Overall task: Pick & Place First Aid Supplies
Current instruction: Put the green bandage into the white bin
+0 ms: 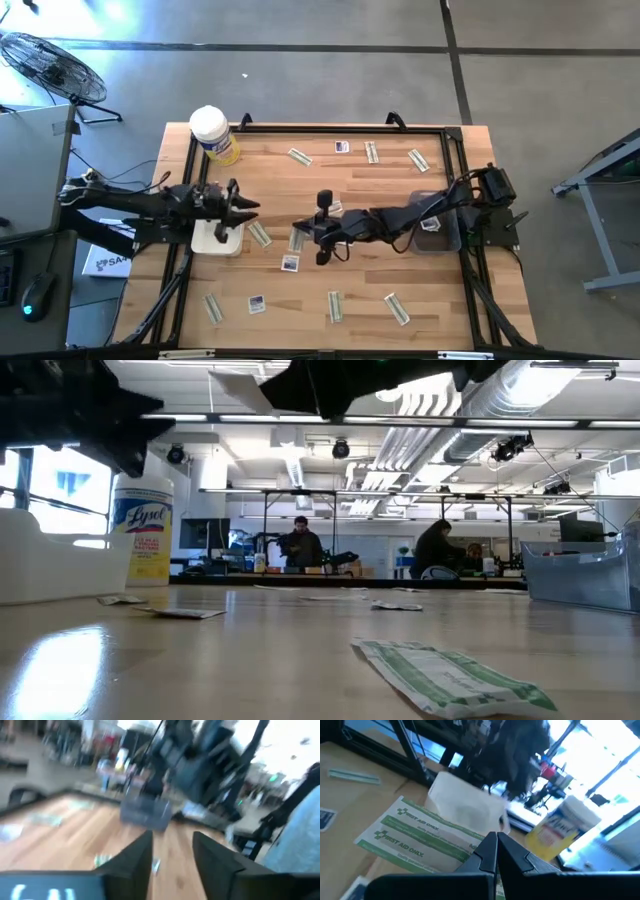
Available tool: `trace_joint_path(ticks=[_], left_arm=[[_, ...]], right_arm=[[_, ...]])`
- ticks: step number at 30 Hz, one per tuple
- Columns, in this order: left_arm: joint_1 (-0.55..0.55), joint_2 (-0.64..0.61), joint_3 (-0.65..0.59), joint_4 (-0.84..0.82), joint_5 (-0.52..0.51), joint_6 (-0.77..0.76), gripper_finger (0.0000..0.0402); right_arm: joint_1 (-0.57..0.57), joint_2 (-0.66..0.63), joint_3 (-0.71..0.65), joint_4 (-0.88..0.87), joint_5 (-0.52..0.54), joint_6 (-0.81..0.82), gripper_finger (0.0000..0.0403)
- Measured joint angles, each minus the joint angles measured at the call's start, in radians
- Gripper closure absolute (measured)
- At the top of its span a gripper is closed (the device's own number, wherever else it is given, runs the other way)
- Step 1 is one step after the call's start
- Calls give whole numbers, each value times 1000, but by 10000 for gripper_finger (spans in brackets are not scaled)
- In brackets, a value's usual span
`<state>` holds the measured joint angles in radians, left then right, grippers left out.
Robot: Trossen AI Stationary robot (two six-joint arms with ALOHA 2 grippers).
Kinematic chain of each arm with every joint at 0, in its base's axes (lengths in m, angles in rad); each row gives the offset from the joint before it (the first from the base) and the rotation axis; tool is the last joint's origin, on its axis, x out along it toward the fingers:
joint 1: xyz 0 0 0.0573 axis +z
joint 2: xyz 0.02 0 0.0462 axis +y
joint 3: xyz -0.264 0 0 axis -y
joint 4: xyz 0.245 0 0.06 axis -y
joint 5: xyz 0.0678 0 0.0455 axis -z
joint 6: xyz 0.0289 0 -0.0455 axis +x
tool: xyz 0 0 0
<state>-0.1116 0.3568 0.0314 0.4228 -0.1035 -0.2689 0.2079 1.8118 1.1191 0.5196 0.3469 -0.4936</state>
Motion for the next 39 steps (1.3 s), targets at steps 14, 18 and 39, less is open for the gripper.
trace_joint_path(ticks=[14,18,39], left_arm=[[0,466,201,166,100,-267,211],[0,589,248,161,67,-298,211],[0,853,369,234,36,-266,265]], right_arm=[[0,2,44,-156,114,-116,402],[0,2,44,-149,114,-116,401],[-7,2,44,-162,94,-66,402]])
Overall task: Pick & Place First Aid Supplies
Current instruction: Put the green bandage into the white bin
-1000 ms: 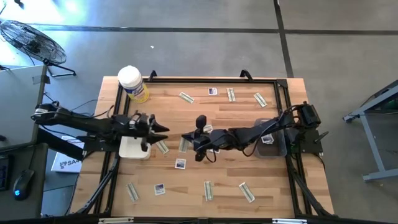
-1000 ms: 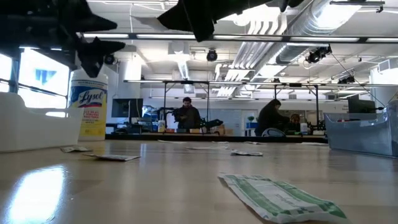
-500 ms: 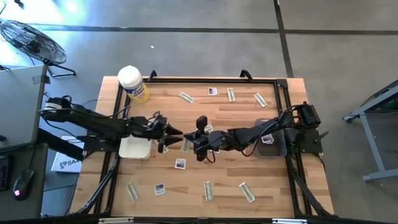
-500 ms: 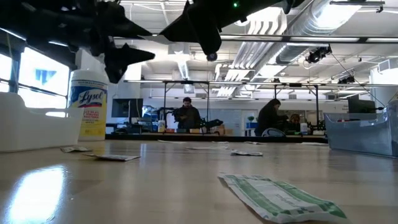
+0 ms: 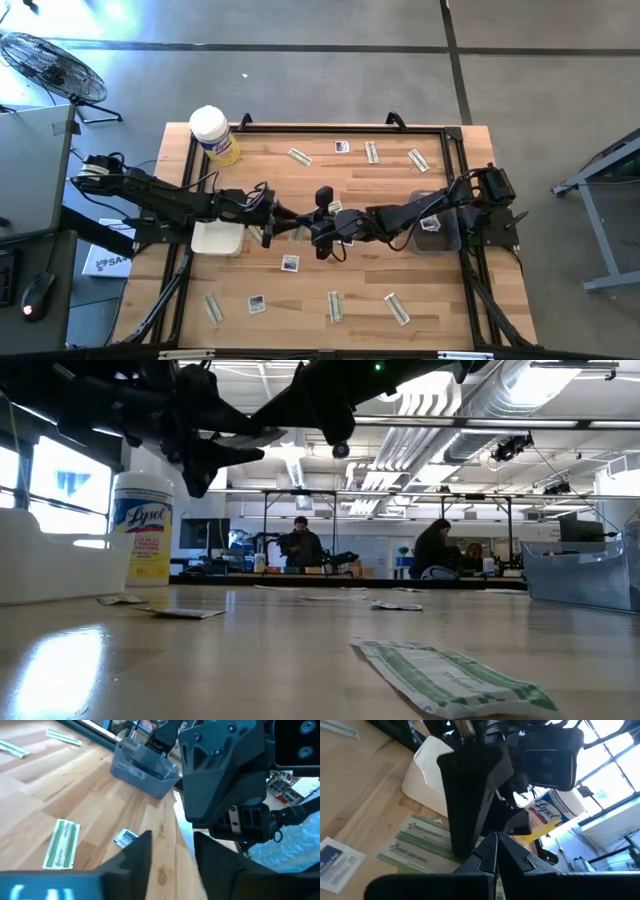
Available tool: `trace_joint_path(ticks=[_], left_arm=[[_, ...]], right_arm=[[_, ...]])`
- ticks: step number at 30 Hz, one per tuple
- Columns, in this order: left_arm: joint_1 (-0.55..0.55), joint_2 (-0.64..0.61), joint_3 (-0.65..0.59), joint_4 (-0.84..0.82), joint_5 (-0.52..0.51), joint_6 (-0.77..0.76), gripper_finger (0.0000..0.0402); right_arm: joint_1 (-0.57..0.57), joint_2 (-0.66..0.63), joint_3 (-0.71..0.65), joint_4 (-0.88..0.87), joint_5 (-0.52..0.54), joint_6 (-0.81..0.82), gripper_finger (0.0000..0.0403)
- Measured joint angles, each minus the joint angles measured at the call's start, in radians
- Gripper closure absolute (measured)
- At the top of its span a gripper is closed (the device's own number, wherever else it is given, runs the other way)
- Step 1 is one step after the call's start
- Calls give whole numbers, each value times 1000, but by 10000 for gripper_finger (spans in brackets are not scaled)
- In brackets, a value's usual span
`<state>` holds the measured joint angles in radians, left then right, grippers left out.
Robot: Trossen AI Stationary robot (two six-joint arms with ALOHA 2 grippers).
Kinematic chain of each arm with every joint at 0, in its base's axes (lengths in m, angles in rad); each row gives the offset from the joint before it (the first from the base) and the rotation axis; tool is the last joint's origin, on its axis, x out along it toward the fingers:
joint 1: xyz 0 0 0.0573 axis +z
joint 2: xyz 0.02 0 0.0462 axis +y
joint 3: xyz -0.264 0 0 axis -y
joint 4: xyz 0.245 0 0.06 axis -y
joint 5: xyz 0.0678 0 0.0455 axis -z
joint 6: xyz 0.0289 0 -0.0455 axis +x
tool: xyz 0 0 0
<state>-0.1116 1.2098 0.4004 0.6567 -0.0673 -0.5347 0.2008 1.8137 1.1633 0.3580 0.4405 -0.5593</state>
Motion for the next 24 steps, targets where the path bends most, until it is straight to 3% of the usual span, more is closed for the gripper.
trace_joint_path(ticks=[5,7,16,24], left_arm=[[0,0,0,0,-3,17,370],[0,0,0,0,-6,33,392],[0,0,0,-21,-6,74,397],[0,0,0,-44,-6,149,400]], right_arm=[[-5,0,0,0,0,24,395],[-7,0,0,9,5,46,391],[-13,0,0,23,81,70,350],[-13,-12,0,71,176,291,298]])
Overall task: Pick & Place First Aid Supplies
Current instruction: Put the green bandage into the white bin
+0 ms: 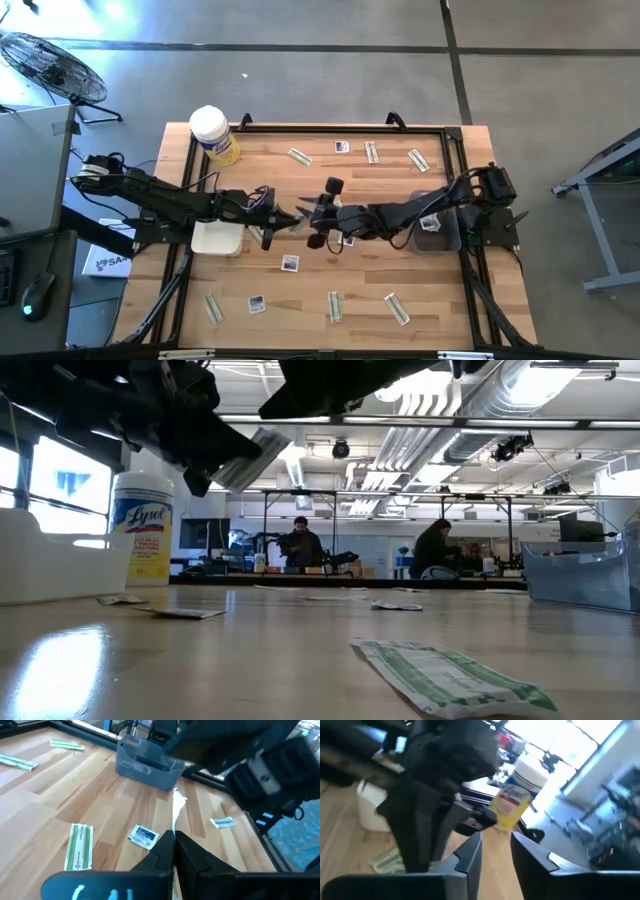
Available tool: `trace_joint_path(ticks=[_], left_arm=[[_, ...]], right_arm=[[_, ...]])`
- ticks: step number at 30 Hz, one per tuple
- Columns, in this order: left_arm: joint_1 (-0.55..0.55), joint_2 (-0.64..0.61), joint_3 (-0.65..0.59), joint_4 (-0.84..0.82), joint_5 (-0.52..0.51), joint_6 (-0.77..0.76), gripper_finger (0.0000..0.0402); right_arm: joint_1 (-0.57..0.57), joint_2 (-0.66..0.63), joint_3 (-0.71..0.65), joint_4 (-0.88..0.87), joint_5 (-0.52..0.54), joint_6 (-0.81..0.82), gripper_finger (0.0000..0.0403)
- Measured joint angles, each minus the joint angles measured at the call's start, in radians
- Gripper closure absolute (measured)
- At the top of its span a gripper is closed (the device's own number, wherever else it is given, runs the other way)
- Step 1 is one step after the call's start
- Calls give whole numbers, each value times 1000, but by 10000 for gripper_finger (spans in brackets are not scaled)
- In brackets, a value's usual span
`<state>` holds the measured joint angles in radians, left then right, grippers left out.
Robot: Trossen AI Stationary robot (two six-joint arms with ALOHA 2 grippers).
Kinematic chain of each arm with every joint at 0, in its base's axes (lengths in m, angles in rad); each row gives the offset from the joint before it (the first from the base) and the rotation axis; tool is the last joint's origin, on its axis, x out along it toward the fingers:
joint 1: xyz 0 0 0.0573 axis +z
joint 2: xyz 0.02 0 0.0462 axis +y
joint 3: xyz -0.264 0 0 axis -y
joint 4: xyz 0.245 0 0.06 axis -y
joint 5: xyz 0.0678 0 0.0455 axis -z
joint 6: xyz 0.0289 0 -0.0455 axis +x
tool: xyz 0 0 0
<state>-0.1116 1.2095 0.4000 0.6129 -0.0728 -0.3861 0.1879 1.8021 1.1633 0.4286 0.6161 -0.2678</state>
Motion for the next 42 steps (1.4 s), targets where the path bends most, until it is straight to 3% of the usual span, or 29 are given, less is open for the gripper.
trace_joint_path(ticks=[6,12,19,24,30,37,42], left_arm=[[0,-37,-2,-68,-13,26,401],[0,-214,-1,-235,-27,-61,401],[0,-570,0,-708,-171,-287,401],[1,-739,46,-1096,-256,-488,401],[1,-757,112,-1413,-282,-694,401],[1,-680,113,-1558,-282,-851,401],[0,-596,113,-1541,-265,-902,401]], right_arm=[[-1,-62,1,-68,-136,146,270],[4,-72,1,-94,-195,219,265],[16,-72,1,-164,-215,287,265],[37,-72,1,-163,-198,271,265],[43,-72,1,-155,-197,269,265],[43,-72,1,-155,-196,271,265],[44,-72,1,-155,-209,271,265]])
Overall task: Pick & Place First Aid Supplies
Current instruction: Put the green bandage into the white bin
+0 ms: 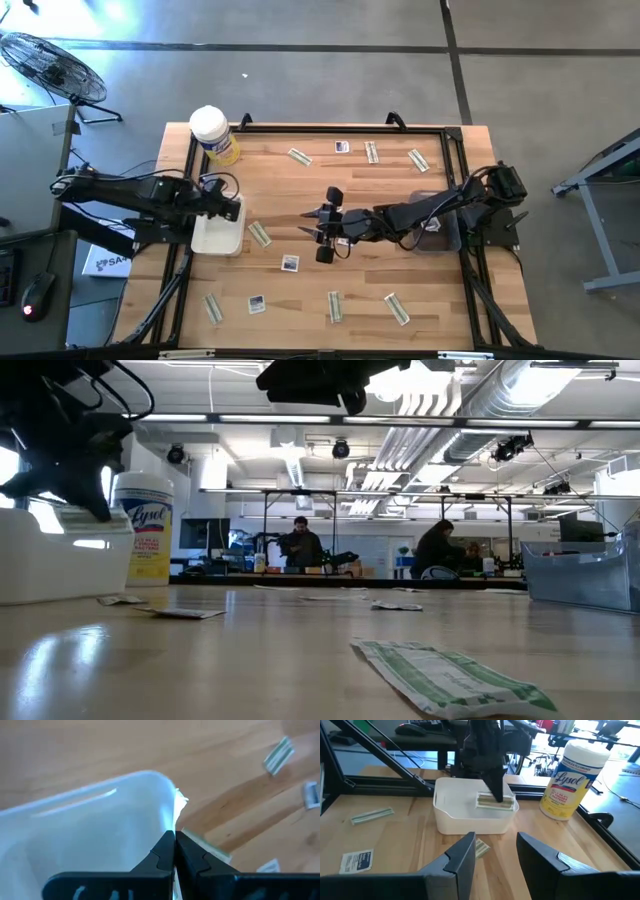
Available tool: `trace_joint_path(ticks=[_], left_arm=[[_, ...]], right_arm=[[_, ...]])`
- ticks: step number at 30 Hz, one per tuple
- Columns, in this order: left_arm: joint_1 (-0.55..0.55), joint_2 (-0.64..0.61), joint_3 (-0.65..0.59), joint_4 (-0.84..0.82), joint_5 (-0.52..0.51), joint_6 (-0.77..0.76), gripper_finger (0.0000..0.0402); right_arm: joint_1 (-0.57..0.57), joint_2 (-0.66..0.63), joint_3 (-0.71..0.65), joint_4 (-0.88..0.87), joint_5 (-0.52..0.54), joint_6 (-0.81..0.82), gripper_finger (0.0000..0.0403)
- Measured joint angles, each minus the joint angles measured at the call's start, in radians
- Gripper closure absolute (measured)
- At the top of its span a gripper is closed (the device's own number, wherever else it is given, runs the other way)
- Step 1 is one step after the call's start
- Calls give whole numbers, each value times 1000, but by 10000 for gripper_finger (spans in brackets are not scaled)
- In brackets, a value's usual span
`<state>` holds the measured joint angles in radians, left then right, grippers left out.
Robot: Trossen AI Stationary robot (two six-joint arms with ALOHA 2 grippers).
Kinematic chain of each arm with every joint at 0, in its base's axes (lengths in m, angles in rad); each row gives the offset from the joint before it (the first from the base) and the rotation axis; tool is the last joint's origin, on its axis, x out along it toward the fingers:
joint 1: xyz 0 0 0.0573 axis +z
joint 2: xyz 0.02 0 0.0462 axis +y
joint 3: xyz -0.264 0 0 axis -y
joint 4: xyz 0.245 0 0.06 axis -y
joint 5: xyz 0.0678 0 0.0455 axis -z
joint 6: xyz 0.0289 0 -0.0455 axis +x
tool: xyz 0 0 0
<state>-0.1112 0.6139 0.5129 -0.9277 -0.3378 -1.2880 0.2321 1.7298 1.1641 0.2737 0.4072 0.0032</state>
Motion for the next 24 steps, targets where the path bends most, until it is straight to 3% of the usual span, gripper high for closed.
trace_joint_path(ticks=[13,24], left_arm=[[0,220,0,20,82,-87,401],[0,183,1,-9,56,-154,401]], right_arm=[[21,0,0,1,-8,-1,265],[19,0,0,6,-7,-2,265]])
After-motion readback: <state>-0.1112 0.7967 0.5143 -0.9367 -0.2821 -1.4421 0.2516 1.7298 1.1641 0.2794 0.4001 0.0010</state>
